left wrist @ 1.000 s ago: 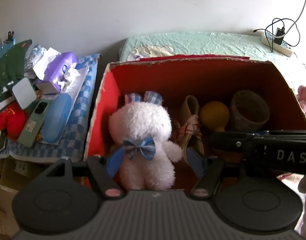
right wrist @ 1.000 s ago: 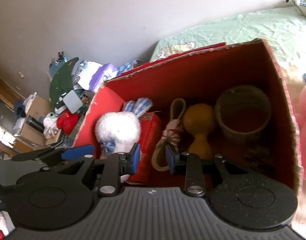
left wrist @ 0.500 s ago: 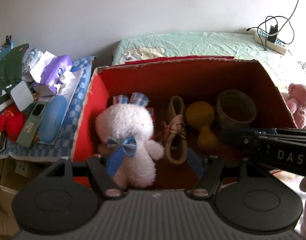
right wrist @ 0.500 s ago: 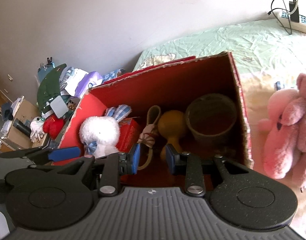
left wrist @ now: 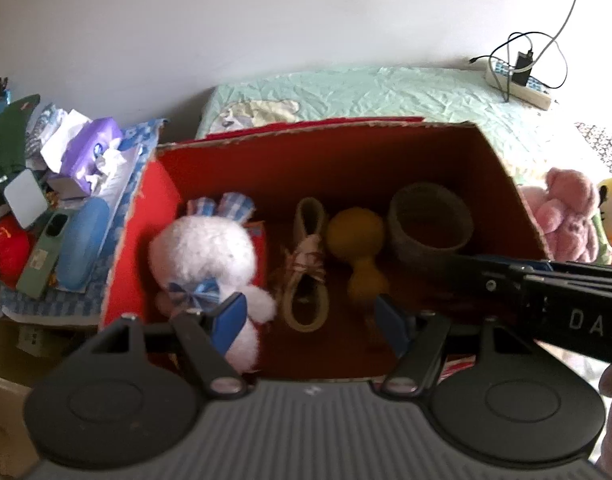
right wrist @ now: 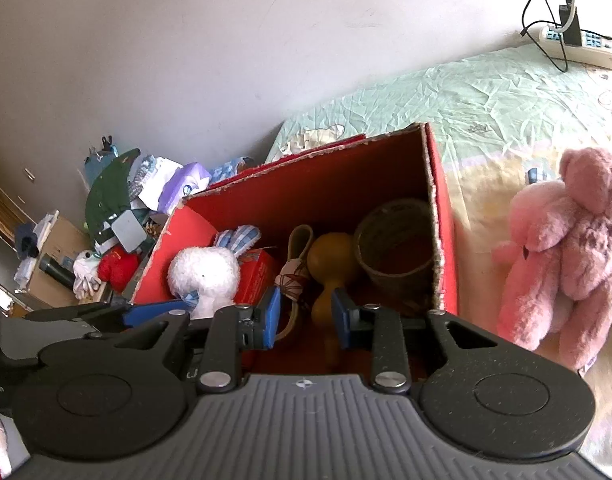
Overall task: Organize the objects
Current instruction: 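Move the right gripper back toward the yellow tiger plush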
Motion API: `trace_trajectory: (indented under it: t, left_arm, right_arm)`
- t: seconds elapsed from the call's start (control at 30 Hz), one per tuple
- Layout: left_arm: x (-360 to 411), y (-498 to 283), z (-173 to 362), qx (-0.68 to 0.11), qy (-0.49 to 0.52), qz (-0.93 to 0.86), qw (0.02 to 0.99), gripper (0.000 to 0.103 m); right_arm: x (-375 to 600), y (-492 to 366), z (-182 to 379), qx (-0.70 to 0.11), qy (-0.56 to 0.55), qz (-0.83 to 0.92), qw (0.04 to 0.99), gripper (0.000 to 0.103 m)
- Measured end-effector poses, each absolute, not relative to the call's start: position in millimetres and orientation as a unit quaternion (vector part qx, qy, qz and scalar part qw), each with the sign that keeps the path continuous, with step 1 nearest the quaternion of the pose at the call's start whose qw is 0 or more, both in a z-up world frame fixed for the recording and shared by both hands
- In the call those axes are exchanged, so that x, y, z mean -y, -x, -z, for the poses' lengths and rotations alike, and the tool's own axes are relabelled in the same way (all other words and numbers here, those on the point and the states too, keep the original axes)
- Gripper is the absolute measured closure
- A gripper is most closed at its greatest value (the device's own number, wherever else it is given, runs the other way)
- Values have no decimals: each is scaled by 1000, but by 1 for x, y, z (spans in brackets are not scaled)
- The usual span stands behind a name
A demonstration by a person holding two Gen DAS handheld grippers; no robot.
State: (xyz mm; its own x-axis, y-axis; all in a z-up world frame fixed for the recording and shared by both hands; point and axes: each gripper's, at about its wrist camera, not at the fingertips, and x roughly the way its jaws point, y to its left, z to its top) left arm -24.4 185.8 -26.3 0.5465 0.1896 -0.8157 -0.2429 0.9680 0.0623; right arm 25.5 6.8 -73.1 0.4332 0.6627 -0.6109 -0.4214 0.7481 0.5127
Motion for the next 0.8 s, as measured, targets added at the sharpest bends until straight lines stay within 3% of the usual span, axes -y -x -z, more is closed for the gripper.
trace_trajectory:
  t: [0.8]
  left_arm:
    - [-34, -10, -8, -431, 7, -43, 901, 32]
  right_arm:
    - [160, -26, 52, -378, -204, -298, 852, 71]
